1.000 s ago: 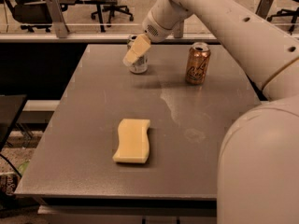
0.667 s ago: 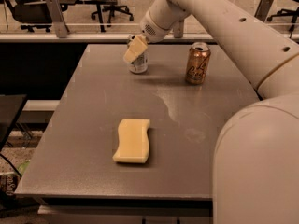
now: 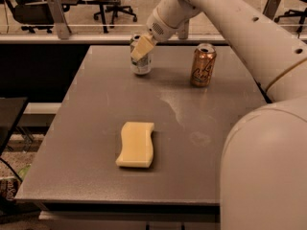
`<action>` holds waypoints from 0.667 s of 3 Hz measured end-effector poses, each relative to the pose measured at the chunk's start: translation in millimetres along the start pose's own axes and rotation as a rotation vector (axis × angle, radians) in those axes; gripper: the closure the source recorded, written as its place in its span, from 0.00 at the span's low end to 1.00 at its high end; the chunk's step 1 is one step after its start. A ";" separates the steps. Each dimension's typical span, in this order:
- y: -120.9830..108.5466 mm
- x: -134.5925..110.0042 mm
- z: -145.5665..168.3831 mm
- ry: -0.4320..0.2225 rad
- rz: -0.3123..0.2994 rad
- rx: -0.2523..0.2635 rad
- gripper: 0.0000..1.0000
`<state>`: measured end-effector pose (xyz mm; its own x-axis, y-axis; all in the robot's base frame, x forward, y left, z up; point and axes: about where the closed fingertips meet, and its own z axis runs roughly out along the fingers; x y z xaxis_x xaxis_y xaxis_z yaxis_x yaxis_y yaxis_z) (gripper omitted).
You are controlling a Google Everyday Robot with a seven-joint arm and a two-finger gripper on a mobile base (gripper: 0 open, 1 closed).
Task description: Pick 7up can
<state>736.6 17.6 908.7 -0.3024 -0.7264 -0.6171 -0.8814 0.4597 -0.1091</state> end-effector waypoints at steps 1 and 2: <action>11.3 -12.5 -24.1 -0.038 -0.052 -0.044 0.96; 32.5 -40.8 -62.2 -0.088 -0.159 -0.101 1.00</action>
Offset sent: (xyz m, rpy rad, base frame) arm -0.0543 0.0083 0.1114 0.0743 -0.0828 0.2686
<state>697.7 30.4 978.9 -0.1274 -0.7360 -0.6649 -0.9489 0.2856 -0.1344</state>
